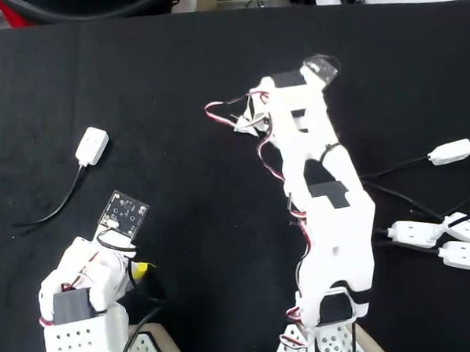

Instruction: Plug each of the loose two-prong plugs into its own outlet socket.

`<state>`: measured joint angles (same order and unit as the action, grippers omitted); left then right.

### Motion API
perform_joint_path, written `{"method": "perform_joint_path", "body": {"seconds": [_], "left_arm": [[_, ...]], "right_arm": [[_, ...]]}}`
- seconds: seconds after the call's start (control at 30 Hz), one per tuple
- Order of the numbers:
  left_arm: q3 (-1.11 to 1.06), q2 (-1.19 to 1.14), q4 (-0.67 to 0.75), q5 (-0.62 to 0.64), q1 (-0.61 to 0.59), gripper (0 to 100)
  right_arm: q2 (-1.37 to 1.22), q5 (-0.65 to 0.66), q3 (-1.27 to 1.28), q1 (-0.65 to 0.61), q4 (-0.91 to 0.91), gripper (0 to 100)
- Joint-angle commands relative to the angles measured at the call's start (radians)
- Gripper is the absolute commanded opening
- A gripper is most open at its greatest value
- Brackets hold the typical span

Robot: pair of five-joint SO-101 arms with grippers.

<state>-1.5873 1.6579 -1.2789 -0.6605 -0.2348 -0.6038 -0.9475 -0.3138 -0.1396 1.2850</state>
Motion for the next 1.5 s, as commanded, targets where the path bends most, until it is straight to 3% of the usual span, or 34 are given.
{"method": "perform_joint_path", "body": {"seconds": [0.0, 0.1, 0.27, 0.5, 0.97, 1.27, 1.37, 1.47], "left_arm": [[0.007, 0.003, -0.009, -0.011, -0.015, 32], [0.007, 0.003, -0.009, -0.011, -0.015, 32], [0.005, 0.003, -0.009, -0.011, -0.015, 32], [0.005, 0.003, -0.009, -0.011, -0.015, 32], [0.005, 0.003, -0.008, -0.011, -0.015, 32], [0.005, 0.003, -0.008, -0.011, -0.015, 32], [0.004, 0.003, -0.008, -0.011, -0.015, 32], [0.004, 0.003, -0.008, -0.011, -0.015, 32]], "right_arm": [[0.012, 0.052, -0.128, 0.015, 0.107, 1.2], [0.005, 0.043, -0.157, 0.011, 0.092, 1.2], [0.004, -0.117, -0.156, -0.035, 0.035, 2.8], [-0.096, -0.292, -0.142, -0.101, -0.071, 24.5], [-0.111, -0.347, -0.182, -0.051, -0.084, 18.4], [0.001, -0.25, -0.17, -0.025, -0.009, 18.4], [0.002, -0.008, -0.15, -0.011, -0.018, 18.4], [0.002, 0.416, -0.142, -0.002, -0.071, 18.4]]}}
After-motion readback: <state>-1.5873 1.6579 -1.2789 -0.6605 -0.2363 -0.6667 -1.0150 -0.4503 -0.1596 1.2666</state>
